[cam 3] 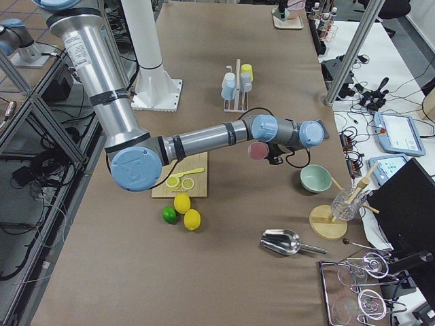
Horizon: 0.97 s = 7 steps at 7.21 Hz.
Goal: Place cup on cup holder
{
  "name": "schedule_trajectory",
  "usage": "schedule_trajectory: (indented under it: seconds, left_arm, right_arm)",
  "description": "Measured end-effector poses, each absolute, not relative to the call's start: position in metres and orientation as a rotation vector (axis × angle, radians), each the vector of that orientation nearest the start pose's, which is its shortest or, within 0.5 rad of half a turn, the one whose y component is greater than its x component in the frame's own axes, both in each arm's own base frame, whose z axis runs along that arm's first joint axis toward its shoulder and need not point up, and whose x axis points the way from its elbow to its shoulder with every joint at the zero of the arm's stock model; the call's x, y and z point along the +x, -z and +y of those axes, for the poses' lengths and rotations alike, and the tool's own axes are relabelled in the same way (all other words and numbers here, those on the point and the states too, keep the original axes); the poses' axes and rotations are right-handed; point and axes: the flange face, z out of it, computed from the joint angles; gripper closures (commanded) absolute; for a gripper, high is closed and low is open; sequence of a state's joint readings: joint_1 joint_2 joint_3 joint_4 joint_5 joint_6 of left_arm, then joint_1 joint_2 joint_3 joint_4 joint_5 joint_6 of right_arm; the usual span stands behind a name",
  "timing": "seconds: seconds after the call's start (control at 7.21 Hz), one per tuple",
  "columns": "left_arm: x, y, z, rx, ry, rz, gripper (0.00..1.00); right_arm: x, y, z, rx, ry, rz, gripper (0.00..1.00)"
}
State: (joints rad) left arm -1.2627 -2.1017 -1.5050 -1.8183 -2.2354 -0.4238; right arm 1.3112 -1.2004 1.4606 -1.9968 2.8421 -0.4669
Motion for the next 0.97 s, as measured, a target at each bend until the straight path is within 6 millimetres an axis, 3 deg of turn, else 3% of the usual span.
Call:
schedule_trajectory:
  seconds: [0.42,0.69,0.97]
  left_arm:
    - [0.13,-0.303,-0.664,0.608,-0.062,0.964,0.6]
    - [0.124,-0.284,-0.64,0.745,-0.045,1.056,0.59]
    - [0.122,-0.264,-0.614,0.916,0.007,1.122,0.59]
  right_arm:
    - [-0.128,-0.507,-0.611,0.03,0.534,-1.362,0.61]
    - [-0.139,-0.512,-0.609,0.053,0.552,-1.427,0.62]
    - [-0.144,-0.503,-0.61,0.073,0.556,-1.492,0.65]
